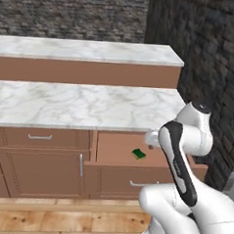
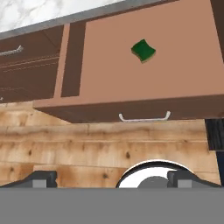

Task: Restock the sink supplies by placing the sponge and soap dispenser on the counter and next to the sink. Make sure the soap dispenser is upright.

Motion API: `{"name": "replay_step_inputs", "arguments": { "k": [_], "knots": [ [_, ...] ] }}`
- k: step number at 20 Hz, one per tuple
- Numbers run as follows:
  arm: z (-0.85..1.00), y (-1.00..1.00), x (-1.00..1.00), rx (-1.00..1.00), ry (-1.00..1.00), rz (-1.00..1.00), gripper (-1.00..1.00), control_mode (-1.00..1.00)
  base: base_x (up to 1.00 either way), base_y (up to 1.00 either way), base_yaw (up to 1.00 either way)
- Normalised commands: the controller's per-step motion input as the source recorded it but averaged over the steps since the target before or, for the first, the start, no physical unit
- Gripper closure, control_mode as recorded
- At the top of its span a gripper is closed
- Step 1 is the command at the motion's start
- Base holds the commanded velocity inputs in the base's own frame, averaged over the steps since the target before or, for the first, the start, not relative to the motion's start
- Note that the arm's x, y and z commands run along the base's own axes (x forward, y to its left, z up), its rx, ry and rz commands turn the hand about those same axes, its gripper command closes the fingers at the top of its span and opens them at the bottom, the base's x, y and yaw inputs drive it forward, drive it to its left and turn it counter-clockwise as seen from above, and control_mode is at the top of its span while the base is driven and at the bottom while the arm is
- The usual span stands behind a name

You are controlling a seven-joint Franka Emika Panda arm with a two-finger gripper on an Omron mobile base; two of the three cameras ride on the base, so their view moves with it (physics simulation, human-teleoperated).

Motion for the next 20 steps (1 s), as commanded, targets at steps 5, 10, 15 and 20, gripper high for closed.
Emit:
{"name": "replay_step_inputs", "arguments": {
  "k": [5,10,15,20],
  "knots": [
    [-0.81,-0.19,0.79,0.00,0.28,0.00,-1.00,-1.00,0.00,0.00,0.00],
    [-0.71,-0.11,0.64,0.00,0.11,0.00,-1.00,-1.00,0.00,0.00,0.00],
    [-0.46,-0.07,0.85,0.00,0.05,0.00,-1.00,-1.00,0.00,0.00,0.00],
    [-0.49,-0.13,0.91,0.00,0.09,0.00,-1.00,-1.00,0.00,0.00,0.00]
  ]
}}
